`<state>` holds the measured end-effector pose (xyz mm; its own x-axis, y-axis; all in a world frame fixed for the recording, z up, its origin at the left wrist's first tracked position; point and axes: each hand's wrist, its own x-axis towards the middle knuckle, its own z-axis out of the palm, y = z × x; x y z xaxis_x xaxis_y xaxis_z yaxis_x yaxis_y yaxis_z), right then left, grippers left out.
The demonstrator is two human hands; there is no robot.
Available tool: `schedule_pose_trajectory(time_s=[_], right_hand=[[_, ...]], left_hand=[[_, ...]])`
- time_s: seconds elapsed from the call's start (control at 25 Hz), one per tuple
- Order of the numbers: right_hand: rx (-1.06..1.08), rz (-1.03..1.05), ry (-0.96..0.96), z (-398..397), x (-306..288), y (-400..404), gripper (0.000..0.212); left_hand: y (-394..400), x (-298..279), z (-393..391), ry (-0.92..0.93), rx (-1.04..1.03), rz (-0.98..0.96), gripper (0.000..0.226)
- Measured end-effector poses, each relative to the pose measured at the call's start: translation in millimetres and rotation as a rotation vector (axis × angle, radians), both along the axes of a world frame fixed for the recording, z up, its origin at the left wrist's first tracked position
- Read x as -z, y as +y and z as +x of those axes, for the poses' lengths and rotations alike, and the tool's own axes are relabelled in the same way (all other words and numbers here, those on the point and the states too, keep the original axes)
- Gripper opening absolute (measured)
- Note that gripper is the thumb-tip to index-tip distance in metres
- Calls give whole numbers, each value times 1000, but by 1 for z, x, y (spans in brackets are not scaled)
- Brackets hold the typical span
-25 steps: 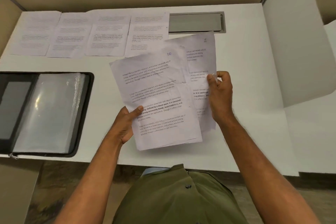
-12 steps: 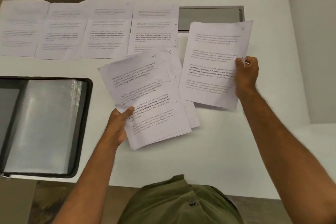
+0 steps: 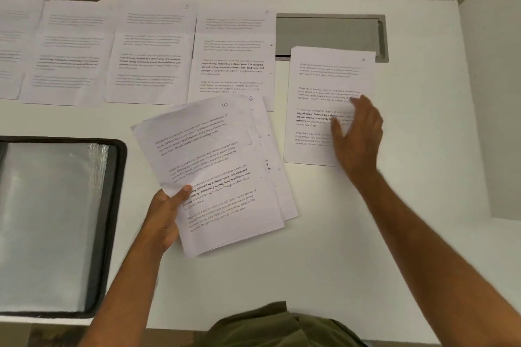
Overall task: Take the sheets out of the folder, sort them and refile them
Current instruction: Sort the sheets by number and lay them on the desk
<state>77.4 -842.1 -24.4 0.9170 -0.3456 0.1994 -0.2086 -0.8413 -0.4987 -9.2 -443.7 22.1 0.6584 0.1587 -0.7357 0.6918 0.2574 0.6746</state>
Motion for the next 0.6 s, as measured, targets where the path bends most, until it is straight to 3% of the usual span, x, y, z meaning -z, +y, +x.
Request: schedule_pose_trajectory(time_s=[0.16,0.6], right_hand=[[-132,-181,165,-27,24,19,67],[-133,-177,159,56,24,31,70]], left_hand=[[-5,2,9,-19,64,-19,28],[-12,6,17,-19,82,-70,35]])
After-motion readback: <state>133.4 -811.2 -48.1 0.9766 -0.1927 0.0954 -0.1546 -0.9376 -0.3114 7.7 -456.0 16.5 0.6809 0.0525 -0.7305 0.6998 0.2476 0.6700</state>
